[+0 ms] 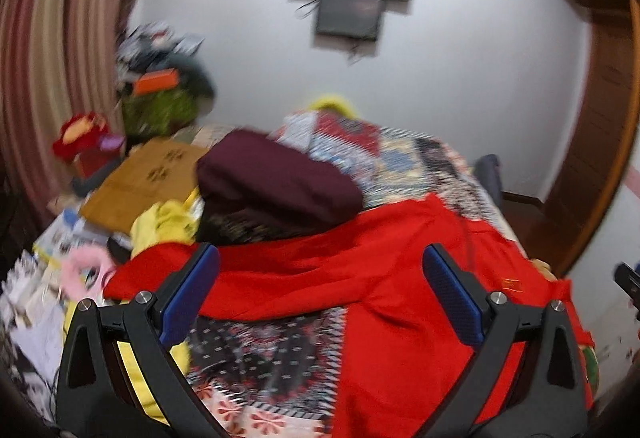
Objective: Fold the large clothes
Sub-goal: 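Grasp the red jacket's sleeve with the left gripper and lift it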
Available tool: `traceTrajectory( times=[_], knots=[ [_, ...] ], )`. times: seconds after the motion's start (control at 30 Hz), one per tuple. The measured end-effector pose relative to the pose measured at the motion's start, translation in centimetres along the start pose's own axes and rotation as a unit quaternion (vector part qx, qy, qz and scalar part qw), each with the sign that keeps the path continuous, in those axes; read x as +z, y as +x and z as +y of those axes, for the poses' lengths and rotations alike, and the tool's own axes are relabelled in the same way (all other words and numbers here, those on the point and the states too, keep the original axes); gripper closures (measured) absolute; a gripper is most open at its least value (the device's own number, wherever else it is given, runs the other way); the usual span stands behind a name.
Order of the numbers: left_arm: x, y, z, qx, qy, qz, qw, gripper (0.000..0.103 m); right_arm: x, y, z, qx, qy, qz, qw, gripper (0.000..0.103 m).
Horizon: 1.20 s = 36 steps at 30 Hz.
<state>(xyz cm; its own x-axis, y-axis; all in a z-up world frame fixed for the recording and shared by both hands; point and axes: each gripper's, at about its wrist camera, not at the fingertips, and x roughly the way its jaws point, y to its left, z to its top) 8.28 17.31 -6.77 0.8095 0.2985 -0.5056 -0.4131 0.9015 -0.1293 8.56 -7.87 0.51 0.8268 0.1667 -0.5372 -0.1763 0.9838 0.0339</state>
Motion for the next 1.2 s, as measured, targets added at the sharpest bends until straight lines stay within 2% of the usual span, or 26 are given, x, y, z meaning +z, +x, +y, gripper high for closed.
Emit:
traceTrajectory(
  times=[0.07, 0.17, 0.3, 0.37, 0.47, 0.57, 0.7, 0.77, 0.83, 0.9, 1.03, 1.1, 1.17, 1.2],
  knots=[
    [-0.4, 2.1, 3.3, 0.023, -0.034, 0.019, 0.999, 0.001, 0.1, 1.2, -0.1, -0.002, 0.001, 0.011, 1.0, 0.001],
    [-1.4, 4.6, 6.9, 0.034, -0.077, 0.051, 0.9952, 0.001, 0.0, 3.4, -0.3, -0.001, 0.005, 0.035, 0.999, 0.001],
    [-3.5, 8.7, 13.0, 0.061, -0.141, 0.113, 0.9816, 0.001, -0.4, 5.5, -0.3, 0.0, 0.01, 0.064, 0.998, 0.001],
    [-4.5, 10.1, 15.2, 0.069, -0.163, 0.13, 0.9755, 0.001, -0.8, 6.5, -0.5, -0.002, 0.013, 0.081, 0.997, 0.001],
    [-6.2, 12.0, 19.0, 0.063, -0.219, 0.156, 0.9609, 0.002, -1.0, 7.8, -0.4, -0.005, 0.014, 0.101, 0.995, 0.001],
    [-7.8, 14.0, 22.7, 0.043, -0.282, 0.182, 0.9412, 0.008, -1.3, 8.8, -0.5, -0.01, 0.014, 0.115, 0.993, 0.001],
    [-8.7, 15.6, 25.4, 0.023, -0.323, 0.187, 0.9273, 0.009, -1.4, 10.2, -0.4, -0.01, 0.017, 0.135, 0.991, 0.001],
    [-9.2, 16.7, 26.6, 0.015, -0.342, 0.193, 0.9197, 0.015, -1.3, 10.8, -0.2, -0.009, 0.017, 0.141, 0.99, 0.001],
    [-10.0, 18.0, 27.6, 0.006, -0.365, 0.203, 0.9088, 0.016, -1.3, 11.2, 0.0, -0.01, 0.014, 0.146, 0.989, 0.001],
    [-10.8, 19.2, 28.5, 0.0, -0.39, 0.208, 0.8971, 0.024, -1.2, 11.8, 0.3, -0.01, 0.01, 0.148, 0.989, 0.001],
    [-11.2, 20.7, 29.4, 0.003, -0.404, 0.204, 0.8918, 0.03, -1.2, 12.3, 0.6, -0.01, 0.003, 0.155, 0.988, 0.001],
    [-10.9, 21.2, 29.6, 0.023, -0.394, 0.197, 0.8976, 0.037, -1.2, 12.5, 0.8, -0.008, 0.001, 0.155, 0.988, 0.001],
    [-10.4, 21.6, 29.6, 0.056, -0.374, 0.198, 0.9042, 0.054, -1.2, 12.6, 1.0, -0.007, -0.003, 0.156, 0.988, 0.001],
    [-10.2, 21.7, 29.6, 0.066, -0.368, 0.197, 0.9064, 0.059, -1.1, 12.6, 1.1, -0.006, -0.005, 0.155, 0.988, 0.001]
  ],
)
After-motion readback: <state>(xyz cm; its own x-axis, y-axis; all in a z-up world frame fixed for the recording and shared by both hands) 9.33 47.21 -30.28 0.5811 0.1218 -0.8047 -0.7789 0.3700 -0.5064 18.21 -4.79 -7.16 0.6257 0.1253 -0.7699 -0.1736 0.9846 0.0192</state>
